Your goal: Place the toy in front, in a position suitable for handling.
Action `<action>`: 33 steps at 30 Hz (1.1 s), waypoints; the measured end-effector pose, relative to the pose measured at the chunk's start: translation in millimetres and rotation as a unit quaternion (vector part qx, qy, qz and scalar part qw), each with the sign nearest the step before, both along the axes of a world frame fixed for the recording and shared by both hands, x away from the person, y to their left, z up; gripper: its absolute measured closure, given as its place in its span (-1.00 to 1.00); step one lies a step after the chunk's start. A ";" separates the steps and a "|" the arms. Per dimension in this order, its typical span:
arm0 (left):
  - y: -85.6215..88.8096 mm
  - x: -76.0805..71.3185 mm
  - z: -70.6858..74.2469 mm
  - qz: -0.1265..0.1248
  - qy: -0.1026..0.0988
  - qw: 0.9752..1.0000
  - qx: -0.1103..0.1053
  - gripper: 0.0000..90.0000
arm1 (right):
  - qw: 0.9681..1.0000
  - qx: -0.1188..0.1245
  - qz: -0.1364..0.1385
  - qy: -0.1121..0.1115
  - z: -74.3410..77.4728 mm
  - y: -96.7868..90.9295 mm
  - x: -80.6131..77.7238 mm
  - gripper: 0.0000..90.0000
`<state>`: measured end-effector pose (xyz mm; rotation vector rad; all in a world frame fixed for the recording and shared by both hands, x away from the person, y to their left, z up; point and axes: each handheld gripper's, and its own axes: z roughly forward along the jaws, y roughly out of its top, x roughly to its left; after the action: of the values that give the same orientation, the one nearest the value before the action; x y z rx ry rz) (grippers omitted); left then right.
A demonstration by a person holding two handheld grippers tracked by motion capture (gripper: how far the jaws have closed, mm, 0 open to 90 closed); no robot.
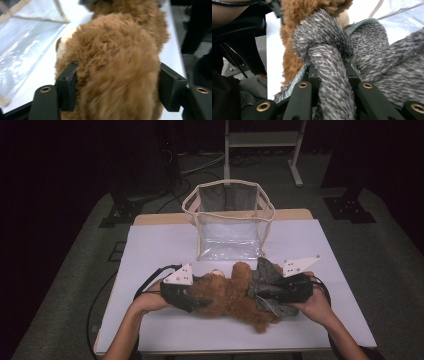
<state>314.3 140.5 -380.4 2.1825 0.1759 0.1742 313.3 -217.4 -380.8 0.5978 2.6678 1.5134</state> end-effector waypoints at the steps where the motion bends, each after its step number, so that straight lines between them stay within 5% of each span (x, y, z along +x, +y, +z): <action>1: -0.2 -1.7 -1.5 -0.001 -0.001 1.000 -0.001 -0.31 | 1.000 -0.001 -0.002 0.001 1.0 -1.7 0.8 0.63; 16: 4.5 -4.6 -13.9 0.013 -0.015 0.999 -0.025 -0.34 | 1.000 0.005 0.001 -0.017 10.5 14.6 0.5 0.61; 21: 7.7 1.4 -5.6 0.003 -0.023 0.999 -0.042 -0.38 | 1.000 0.002 0.006 -0.012 4.2 14.3 -3.2 0.61; 26: 3.4 11.1 1.6 -0.034 -0.020 0.997 -0.061 -0.33 | 1.000 0.003 0.013 -0.007 1.6 13.4 -7.5 0.61; 33: 9.2 13.0 -12.5 -0.028 -0.009 0.996 -0.084 -0.23 | 1.000 0.009 0.011 -0.006 -0.6 14.5 -7.4 0.61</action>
<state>327.3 149.7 -392.8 2.0150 0.1155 0.1412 305.9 -202.9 -381.3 0.5601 2.6639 1.5420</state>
